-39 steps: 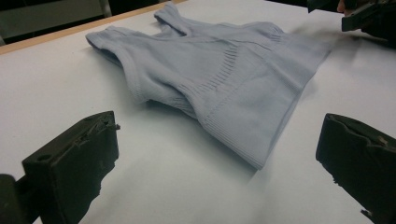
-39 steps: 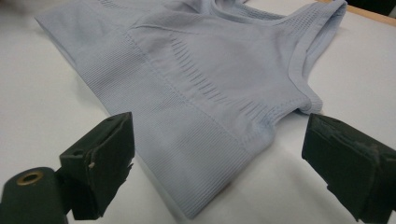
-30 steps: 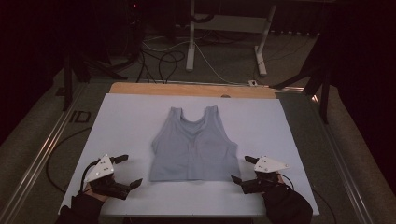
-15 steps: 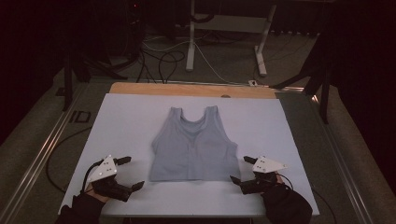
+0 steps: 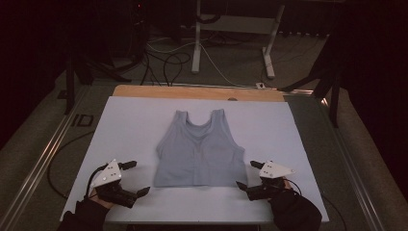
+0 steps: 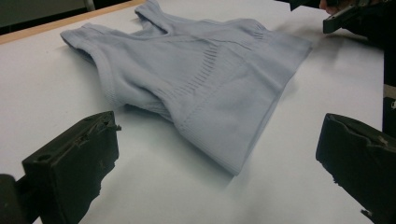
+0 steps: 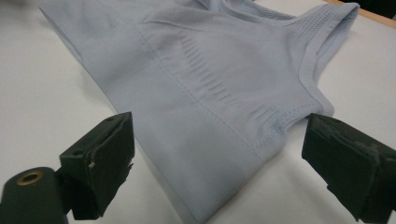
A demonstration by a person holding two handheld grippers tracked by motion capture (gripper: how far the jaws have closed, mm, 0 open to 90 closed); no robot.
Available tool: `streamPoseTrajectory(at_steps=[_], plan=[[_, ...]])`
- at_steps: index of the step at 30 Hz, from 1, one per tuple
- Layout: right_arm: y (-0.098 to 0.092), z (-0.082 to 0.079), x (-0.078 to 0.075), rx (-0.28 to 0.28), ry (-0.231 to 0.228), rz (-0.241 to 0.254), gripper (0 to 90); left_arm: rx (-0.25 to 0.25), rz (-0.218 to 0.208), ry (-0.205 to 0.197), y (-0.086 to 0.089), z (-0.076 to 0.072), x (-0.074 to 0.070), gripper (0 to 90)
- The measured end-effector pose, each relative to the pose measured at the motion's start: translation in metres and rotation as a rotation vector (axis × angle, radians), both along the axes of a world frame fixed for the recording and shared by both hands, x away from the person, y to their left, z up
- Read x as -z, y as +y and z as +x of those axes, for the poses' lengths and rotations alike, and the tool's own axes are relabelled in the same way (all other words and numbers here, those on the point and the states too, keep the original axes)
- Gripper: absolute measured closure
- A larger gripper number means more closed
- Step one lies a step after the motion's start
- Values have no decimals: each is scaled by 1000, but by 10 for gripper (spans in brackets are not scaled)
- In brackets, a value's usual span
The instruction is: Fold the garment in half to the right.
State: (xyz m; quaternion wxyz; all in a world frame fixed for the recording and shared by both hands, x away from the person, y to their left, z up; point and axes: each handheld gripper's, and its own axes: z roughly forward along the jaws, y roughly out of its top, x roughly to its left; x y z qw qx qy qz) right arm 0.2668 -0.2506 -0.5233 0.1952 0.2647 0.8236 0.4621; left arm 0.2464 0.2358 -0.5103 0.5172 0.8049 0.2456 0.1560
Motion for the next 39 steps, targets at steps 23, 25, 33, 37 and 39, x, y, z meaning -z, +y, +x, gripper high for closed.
streamPoseTrajectory(at_steps=[23,25,33,37,39], plan=[[23,32,-74,-7,-108,4,99,51,84,0,-36,5,-29,2],[25,35,-76,-12,-107,8,99,50,98,5,-39,5,-31,2],[44,57,-85,-43,-87,22,99,25,135,15,-48,8,-39,2],[54,68,-88,-62,-90,21,99,5,175,15,-52,9,-42,2],[60,74,-90,-67,-95,23,99,-11,178,18,-53,10,-43,2]])
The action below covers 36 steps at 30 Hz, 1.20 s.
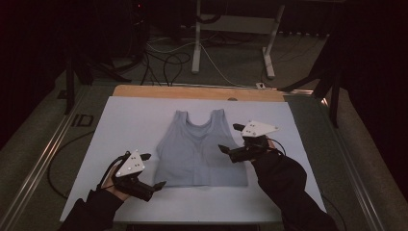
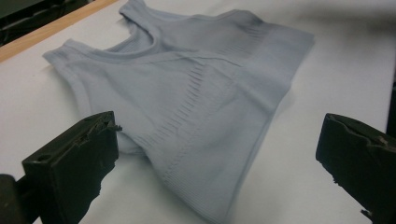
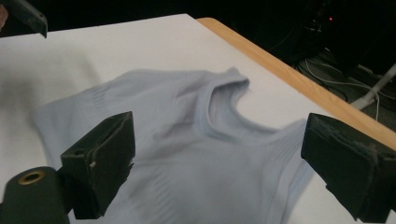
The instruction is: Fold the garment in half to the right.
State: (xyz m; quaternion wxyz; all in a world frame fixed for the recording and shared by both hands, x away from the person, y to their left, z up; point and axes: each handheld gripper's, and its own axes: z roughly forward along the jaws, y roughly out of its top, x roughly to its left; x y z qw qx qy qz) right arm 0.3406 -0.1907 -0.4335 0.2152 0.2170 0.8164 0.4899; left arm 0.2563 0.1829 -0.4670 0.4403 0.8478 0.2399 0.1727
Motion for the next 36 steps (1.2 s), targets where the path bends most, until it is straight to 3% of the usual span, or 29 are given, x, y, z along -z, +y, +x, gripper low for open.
streamPoseTrajectory(at_steps=[8,16,24,29,36], plan=[[26,23,-6,-38,-5,7,99,-35,10,3,-5,0,-1,2],[48,42,-5,-59,-1,0,99,-77,27,37,-12,1,3,2],[68,57,-2,-83,9,2,99,-143,39,44,-20,-2,6,2],[83,69,2,-95,15,5,99,-193,9,39,-27,0,11,2],[110,88,10,-108,28,2,100,-254,26,57,-34,4,21,3]])
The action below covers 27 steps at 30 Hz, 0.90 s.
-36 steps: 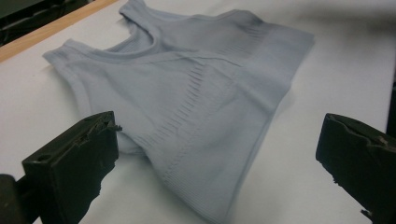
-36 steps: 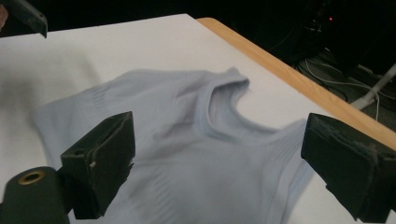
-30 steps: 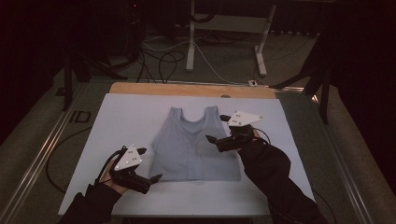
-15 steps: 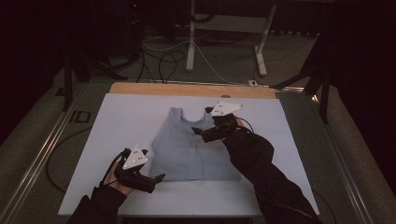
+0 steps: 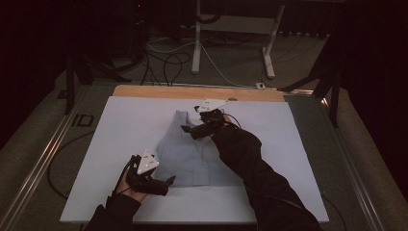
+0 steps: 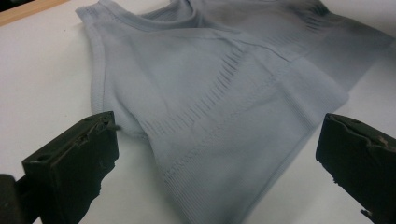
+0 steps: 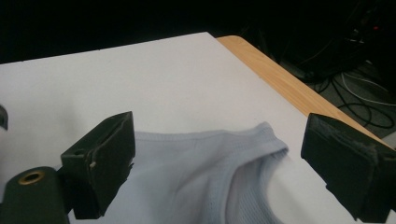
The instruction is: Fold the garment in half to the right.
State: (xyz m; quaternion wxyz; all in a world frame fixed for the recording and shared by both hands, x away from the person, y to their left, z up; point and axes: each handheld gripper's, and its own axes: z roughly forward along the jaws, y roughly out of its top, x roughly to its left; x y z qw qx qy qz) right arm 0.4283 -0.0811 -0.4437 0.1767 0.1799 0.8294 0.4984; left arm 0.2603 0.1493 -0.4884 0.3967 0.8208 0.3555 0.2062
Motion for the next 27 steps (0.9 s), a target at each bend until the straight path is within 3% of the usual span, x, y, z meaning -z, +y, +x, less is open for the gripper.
streamPoseTrajectory(at_steps=[5,9,16,21,27], plan=[[13,13,6,-5,8,-6,99,-41,3,4,1,2,7,2],[19,21,10,7,21,-9,99,-37,-6,-2,2,3,10,2],[32,41,17,45,41,-12,99,-66,-34,61,8,7,16,4],[36,49,22,92,50,-24,100,-52,-20,95,10,7,18,14],[37,57,31,99,75,-27,100,-48,5,137,7,9,24,37]])
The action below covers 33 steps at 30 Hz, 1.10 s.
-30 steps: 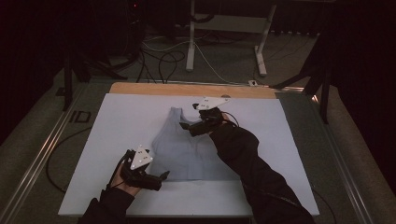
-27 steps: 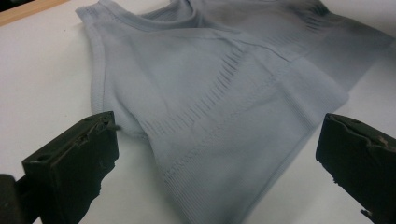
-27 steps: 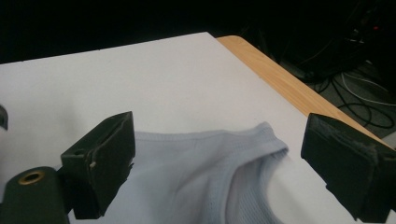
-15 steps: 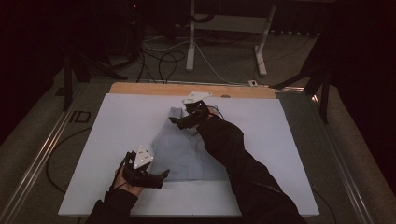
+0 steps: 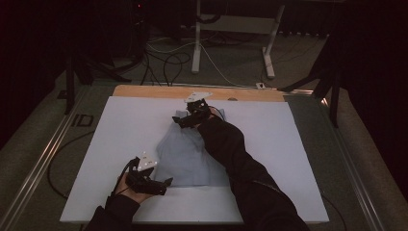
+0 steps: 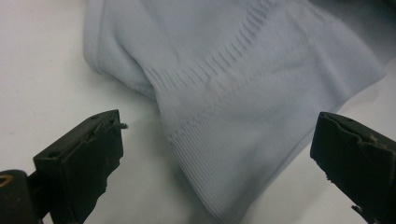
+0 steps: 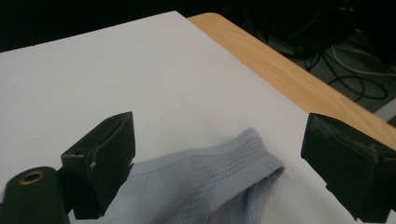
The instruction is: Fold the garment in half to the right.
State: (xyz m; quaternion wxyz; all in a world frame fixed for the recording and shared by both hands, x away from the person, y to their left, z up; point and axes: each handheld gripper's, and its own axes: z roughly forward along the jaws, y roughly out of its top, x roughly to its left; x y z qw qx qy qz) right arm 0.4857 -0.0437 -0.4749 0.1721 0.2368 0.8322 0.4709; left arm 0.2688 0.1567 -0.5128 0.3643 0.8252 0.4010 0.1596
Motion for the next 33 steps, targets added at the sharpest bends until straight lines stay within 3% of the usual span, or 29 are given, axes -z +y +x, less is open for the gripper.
streamPoseTrajectory(at_steps=[3,4,7,15,20,25,26,31,33], plan=[[1,2,4,10,26,-2,100,4,12,17,-1,0,2,52],[1,4,6,8,15,-15,100,3,22,22,-2,0,3,62],[2,8,9,45,50,-11,100,-2,28,33,-2,0,3,99],[7,9,14,32,65,-44,100,21,53,67,-3,0,8,213],[12,10,15,24,73,-63,100,28,92,77,-5,0,10,300],[16,11,13,21,85,-74,100,65,110,96,-10,-1,14,457],[16,11,13,21,85,-74,100,73,109,96,-11,-1,14,457],[20,16,14,14,104,-79,100,87,88,98,-12,1,13,663],[20,16,14,16,106,-81,100,89,91,95,-13,2,13,694]])
